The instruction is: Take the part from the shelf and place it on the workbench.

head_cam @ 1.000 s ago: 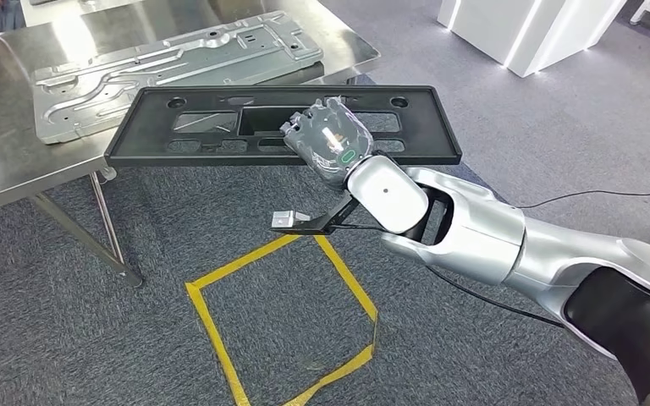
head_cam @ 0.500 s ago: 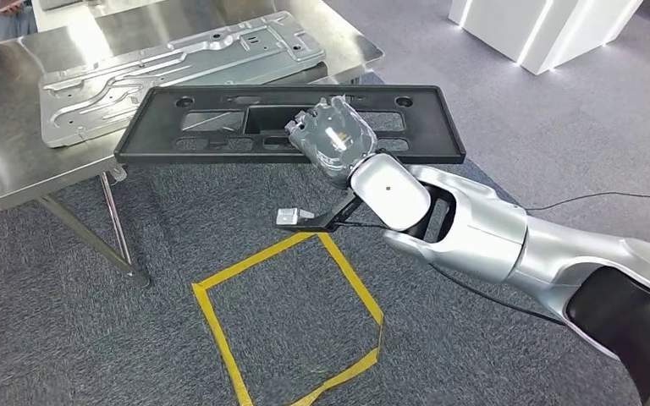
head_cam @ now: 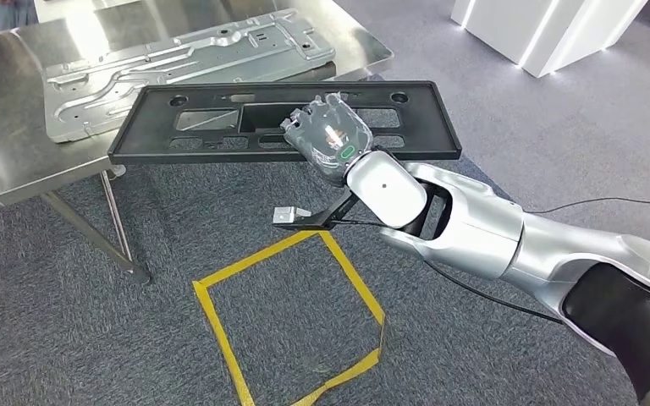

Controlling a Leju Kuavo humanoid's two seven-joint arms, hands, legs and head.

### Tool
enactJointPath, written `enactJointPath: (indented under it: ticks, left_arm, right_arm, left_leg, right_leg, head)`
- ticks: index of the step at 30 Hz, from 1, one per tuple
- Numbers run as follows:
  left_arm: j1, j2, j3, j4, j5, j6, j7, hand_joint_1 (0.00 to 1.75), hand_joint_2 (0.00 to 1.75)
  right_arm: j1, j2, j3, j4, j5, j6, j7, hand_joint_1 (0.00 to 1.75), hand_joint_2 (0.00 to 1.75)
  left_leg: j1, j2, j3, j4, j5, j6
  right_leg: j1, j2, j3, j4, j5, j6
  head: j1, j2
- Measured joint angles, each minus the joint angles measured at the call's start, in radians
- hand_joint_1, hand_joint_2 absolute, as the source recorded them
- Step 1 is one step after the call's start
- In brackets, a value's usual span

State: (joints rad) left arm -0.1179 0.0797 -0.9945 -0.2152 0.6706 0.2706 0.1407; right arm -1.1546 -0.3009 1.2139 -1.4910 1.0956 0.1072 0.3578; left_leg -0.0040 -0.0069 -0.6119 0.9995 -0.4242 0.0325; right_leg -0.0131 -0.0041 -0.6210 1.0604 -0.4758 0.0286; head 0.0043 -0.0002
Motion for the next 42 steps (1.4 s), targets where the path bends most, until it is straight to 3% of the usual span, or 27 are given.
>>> enactJointPath:
  ticks: [3, 4, 5, 6, 7, 9, 10, 13, 15, 18, 19, 20, 21, 23, 25, 27, 30, 31, 33, 35, 36, 37, 39, 40, 42]
  left_arm:
    - [-0.002, 0.001, -0.001, 0.000, 0.000, 0.000, 0.000, 0.00, 1.75]
    - [-0.003, 0.001, -0.002, 0.000, 0.000, 0.000, 0.000, 0.00, 1.75]
    - [-0.004, 0.001, -0.004, 0.000, 0.000, 0.000, 0.000, 0.00, 1.75]
    - [-0.004, 0.001, -0.005, 0.000, 0.000, 0.000, 0.000, 0.00, 1.75]
    - [-0.004, 0.001, -0.007, 0.000, 0.000, 0.000, 0.000, 0.00, 1.75]
    - [-0.003, 0.001, -0.008, 0.000, 0.000, 0.003, 0.000, 0.00, 1.75]
    - [-0.003, 0.001, -0.008, 0.000, 0.000, 0.006, -0.001, 0.00, 1.75]
    - [-0.003, 0.001, -0.009, 0.000, 0.000, 0.013, -0.001, 0.00, 1.75]
    - [-0.002, 0.001, -0.009, 0.000, 0.000, 0.014, -0.001, 0.00, 1.75]
    - [-0.002, 0.001, -0.010, 0.000, 0.000, 0.015, -0.001, 0.00, 1.75]
    - [-0.002, 0.001, -0.010, 0.000, 0.000, 0.015, -0.001, 0.00, 1.75]
    - [-0.001, 0.001, -0.010, 0.000, 0.000, 0.015, -0.001, 0.00, 1.75]
    - [0.000, 0.001, -0.010, 0.000, 0.000, 0.015, 0.000, 0.00, 1.75]
    - [0.002, 0.002, -0.010, 0.000, 0.000, 0.015, 0.000, 0.00, 1.75]
    - [0.001, 0.002, -0.011, 0.000, 0.000, 0.015, 0.000, 0.00, 1.75]
    - [-0.001, 0.002, -0.011, 0.000, 0.000, 0.015, 0.000, 0.00, 1.75]
    - [0.000, 0.002, -0.011, 0.000, 0.000, 0.016, 0.000, 0.00, 1.75]
    - [0.001, 0.002, -0.011, 0.000, 0.000, 0.016, 0.000, 0.00, 1.75]
    - [-0.001, 0.002, -0.012, 0.000, 0.000, 0.015, 0.000, 0.00, 1.75]
    - [-0.003, 0.003, -0.012, 0.000, 0.000, 0.014, 0.000, 0.00, 1.75]
    - [-0.003, 0.003, -0.012, 0.000, 0.000, 0.014, 0.000, 0.00, 1.75]
    - [-0.003, 0.003, -0.012, 0.000, 0.000, 0.013, 0.000, 0.00, 1.75]
    - [-0.001, 0.003, -0.012, 0.000, 0.000, 0.011, -0.001, 0.00, 1.75]
    - [-0.001, 0.003, -0.012, 0.000, 0.000, 0.010, -0.001, 0.00, 1.75]
    - [-0.003, 0.003, -0.012, 0.000, 0.000, 0.009, -0.001, 0.00, 1.75]
  right_arm:
    - [0.002, 0.000, 0.000, 0.002, 0.001, -0.001, 0.000, 1.75, 1.75]
    - [0.005, 0.000, 0.001, 0.002, 0.001, -0.001, 0.000, 1.75, 1.75]
    - [0.009, 0.000, 0.002, 0.003, 0.001, -0.001, 0.000, 1.75, 1.75]
    - [0.011, 0.000, 0.002, 0.003, 0.001, -0.001, -0.001, 1.75, 1.75]
    - [0.011, 0.000, 0.003, 0.004, 0.001, -0.001, -0.001, 1.75, 1.75]
    - [0.008, 0.000, 0.002, 0.004, 0.001, -0.001, -0.001, 1.75, 1.75]
    - [0.007, 0.000, 0.001, 0.004, 0.002, -0.002, -0.001, 1.75, 1.75]
    - [0.008, 0.000, 0.001, 0.004, 0.002, -0.002, -0.001, 1.75, 1.75]
    - [0.007, 0.000, 0.000, 0.004, 0.002, -0.002, -0.001, 1.75, 1.75]
    - [0.007, 0.001, 0.000, 0.004, 0.002, -0.003, -0.001, 1.75, 1.75]
    - [0.009, 0.001, 0.001, 0.004, 0.002, -0.003, -0.001, 1.75, 1.75]
    - [0.010, 0.002, 0.002, 0.004, 0.002, -0.003, -0.001, 1.75, 1.75]
    - [0.011, 0.002, 0.002, 0.004, 0.002, -0.003, -0.001, 1.75, 1.75]
    - [0.010, 0.002, 0.002, 0.004, 0.002, -0.003, -0.001, 1.75, 1.75]
    - [0.008, 0.002, 0.002, 0.004, 0.002, -0.003, -0.001, 1.75, 1.75]
    - [0.008, 0.003, 0.002, 0.005, 0.002, -0.003, -0.001, 1.75, 1.75]
    - [0.007, 0.003, 0.001, 0.004, 0.002, -0.003, -0.004, 1.75, 1.75]
    - [0.006, 0.003, 0.001, 0.004, 0.002, -0.004, -0.005, 1.75, 1.75]
    - [0.007, 0.003, 0.001, 0.005, 0.002, -0.005, -0.006, 1.75, 1.75]
    - [0.014, 0.003, 0.004, 0.005, 0.002, -0.005, -0.007, 1.75, 1.75]
    - [0.016, 0.003, 0.005, 0.005, 0.002, -0.005, -0.008, 1.75, 1.75]
    - [0.017, 0.003, 0.006, 0.005, 0.002, -0.005, -0.008, 1.75, 1.75]
    - [0.015, 0.003, 0.007, 0.006, 0.002, -0.005, -0.008, 1.75, 1.75]
    - [0.014, 0.004, 0.007, 0.007, 0.002, -0.006, -0.008, 1.75, 1.75]
    - [0.012, 0.004, 0.007, 0.008, 0.005, -0.007, -0.008, 1.75, 1.75]
  left_leg:
    - [-0.001, 0.001, 0.009, -0.003, -0.005, 0.013]
    - [-0.002, 0.000, 0.010, -0.002, -0.007, 0.015]
    - [-0.002, -0.001, 0.012, 0.000, -0.011, 0.015]
    - [-0.002, -0.002, 0.014, 0.004, -0.016, 0.014]
    - [-0.002, -0.004, 0.017, 0.009, -0.022, 0.012]
    - [-0.004, -0.007, 0.018, 0.023, -0.038, 0.004]
    - [-0.005, -0.009, 0.017, 0.028, -0.043, 0.000]
    - [-0.005, -0.010, 0.016, 0.030, -0.051, -0.014]
    - [-0.003, -0.007, 0.001, 0.068, -0.074, -0.026]
    - [0.004, -0.002, -0.091, 0.242, -0.142, -0.041]
    - [0.006, -0.001, -0.121, 0.288, -0.150, -0.043]
    - [0.007, 0.000, -0.137, 0.302, -0.140, -0.044]
    - [0.007, 0.000, -0.133, 0.277, -0.111, -0.043]
    - [0.005, 0.000, -0.082, 0.146, -0.030, -0.035]
    - [-0.001, 0.001, -0.034, 0.043, 0.007, -0.024]
    - [-0.009, 0.000, -0.022, 0.020, 0.003, -0.017]
    - [-0.004, 0.001, -0.002, -0.003, 0.005, -0.003]
    - [-0.002, 0.001, 0.007, -0.010, 0.005, 0.002]
    - [-0.002, 0.002, 0.014, -0.011, -0.002, 0.011]
    - [-0.001, 0.002, 0.019, -0.007, -0.012, 0.014]
    - [0.000, 0.001, 0.023, -0.003, -0.018, 0.013]
    - [0.001, -0.001, 0.027, 0.002, -0.026, 0.011]
    - [0.002, -0.005, 0.033, 0.018, -0.046, 0.001]
    - [0.001, -0.006, 0.033, 0.025, -0.054, -0.004]
    - [0.000, -0.008, 0.032, 0.030, -0.063, -0.016]
  right_leg:
    - [0.003, 0.003, -0.103, 0.184, -0.068, 0.000]
    - [0.003, 0.003, -0.134, 0.230, -0.074, 0.000]
    - [0.003, 0.003, -0.149, 0.239, -0.060, 0.000]
    - [0.002, 0.003, -0.143, 0.209, -0.030, 0.000]
    - [0.001, 0.003, -0.119, 0.146, 0.011, -0.001]
    - [0.002, 0.004, -0.063, 0.025, 0.061, -0.007]
    - [0.003, 0.004, -0.047, -0.007, 0.067, -0.010]
    - [0.006, 0.004, -0.038, -0.021, 0.061, -0.024]
    - [0.003, 0.003, -0.029, -0.027, 0.059, -0.036]
    - [0.002, 0.003, -0.014, -0.030, 0.049, -0.046]
    - [0.002, 0.003, -0.010, -0.030, 0.045, -0.047]
    - [0.003, 0.003, -0.005, -0.030, 0.041, -0.046]
    - [0.003, 0.004, 0.002, -0.030, 0.037, -0.045]
    - [0.002, 0.004, 0.015, -0.030, 0.028, -0.042]
    - [0.003, 0.004, 0.020, -0.032, 0.022, -0.035]
    - [0.003, 0.003, 0.021, -0.036, 0.020, -0.024]
    - [0.003, 0.003, 0.016, -0.016, 0.003, -0.010]
    - [0.004, 0.004, -0.003, 0.023, -0.015, -0.007]
    - [0.003, 0.005, -0.076, 0.150, -0.060, -0.005]
    - [0.000, 0.005, -0.139, 0.235, -0.069, -0.001]
    - [-0.003, 0.004, -0.144, 0.224, -0.046, 0.001]
    - [-0.006, 0.004, -0.129, 0.176, -0.009, 0.003]
    - [-0.009, 0.003, -0.075, 0.049, 0.053, 0.004]
    - [-0.008, 0.004, -0.055, 0.008, 0.065, 0.002]
    - [-0.003, 0.006, -0.042, -0.011, 0.059, -0.006]
  head:
    - [0.004, 0.000]
    - [0.005, 0.000]
    - [0.005, 0.000]
    - [0.005, 0.000]
    - [0.006, 0.000]
    - [0.005, 0.000]
    - [0.005, 0.000]
    - [0.005, 0.000]
    - [0.003, 0.000]
    - [0.001, 0.000]
    - [0.001, 0.000]
    - [0.001, 0.000]
    - [0.001, 0.000]
    - [0.001, 0.000]
    - [0.001, 0.000]
    - [0.001, 0.000]
    - [0.004, 0.000]
    - [0.006, 0.000]
    - [0.009, 0.000]
    - [0.009, 0.000]
    - [0.009, 0.000]
    - [0.009, 0.000]
    - [0.010, 0.000]
    - [0.009, 0.000]
    - [0.008, 0.000]
